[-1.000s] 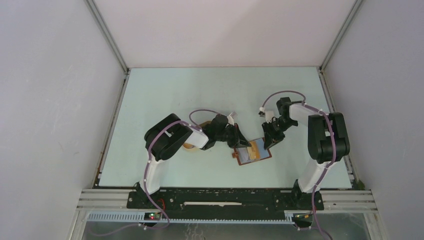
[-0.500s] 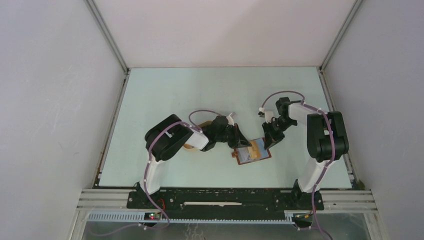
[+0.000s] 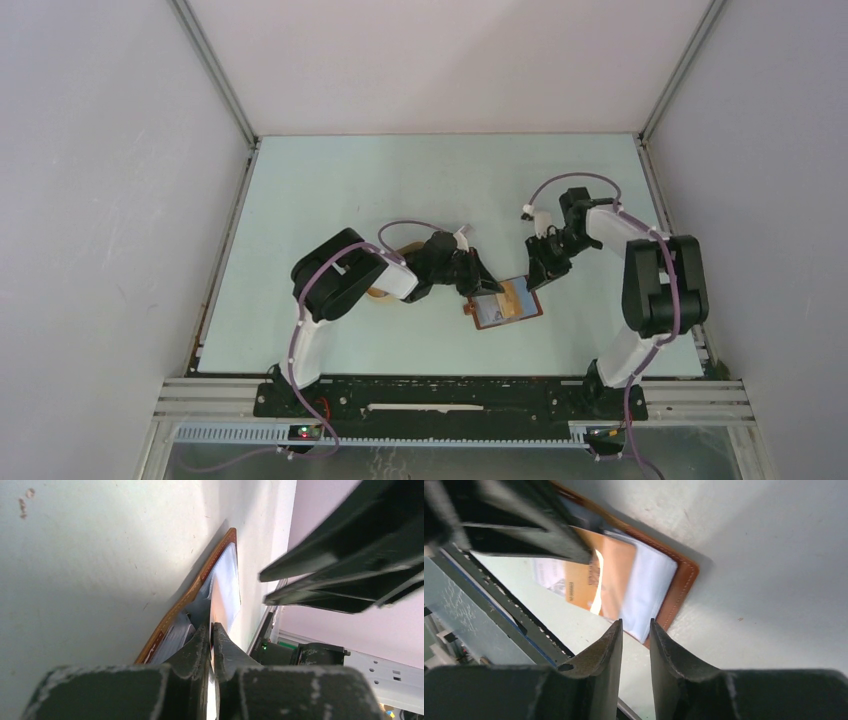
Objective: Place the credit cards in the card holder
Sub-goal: Insert the credit card into the card holder.
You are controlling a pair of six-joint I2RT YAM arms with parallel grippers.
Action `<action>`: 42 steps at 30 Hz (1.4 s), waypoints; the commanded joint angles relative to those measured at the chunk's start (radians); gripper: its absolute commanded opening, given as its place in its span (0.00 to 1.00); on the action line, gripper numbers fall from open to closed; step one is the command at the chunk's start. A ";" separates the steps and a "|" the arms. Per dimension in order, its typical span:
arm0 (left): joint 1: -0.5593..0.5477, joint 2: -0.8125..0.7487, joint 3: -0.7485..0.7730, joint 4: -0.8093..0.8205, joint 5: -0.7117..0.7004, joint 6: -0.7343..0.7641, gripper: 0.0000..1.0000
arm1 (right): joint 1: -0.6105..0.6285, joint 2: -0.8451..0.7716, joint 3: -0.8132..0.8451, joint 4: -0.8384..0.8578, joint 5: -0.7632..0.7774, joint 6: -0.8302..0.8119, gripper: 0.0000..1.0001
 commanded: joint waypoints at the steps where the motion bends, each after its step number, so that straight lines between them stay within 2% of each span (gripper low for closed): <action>1: -0.002 0.027 0.032 -0.045 0.000 0.014 0.11 | 0.025 -0.158 0.025 0.026 -0.118 -0.077 0.32; 6: 0.004 0.033 0.034 -0.056 0.015 0.010 0.13 | 0.140 -0.285 -0.046 0.076 -0.244 -0.243 0.15; 8: 0.006 0.037 0.037 -0.058 0.021 0.007 0.14 | 0.211 -0.332 -0.105 0.125 -0.253 -0.357 0.10; 14: 0.006 0.039 0.037 -0.072 0.027 0.005 0.14 | 0.405 -0.361 -0.207 0.297 -0.089 -0.469 0.06; 19: 0.006 0.043 0.039 -0.076 0.034 0.002 0.15 | 0.504 -0.321 -0.238 0.394 0.078 -0.453 0.05; 30: 0.005 0.054 0.052 -0.085 0.044 0.002 0.16 | 0.514 -0.254 -0.239 0.404 0.226 -0.423 0.04; 42: 0.005 0.050 0.057 -0.118 0.043 0.018 0.23 | 0.458 -0.257 -0.258 0.369 0.259 -0.425 0.04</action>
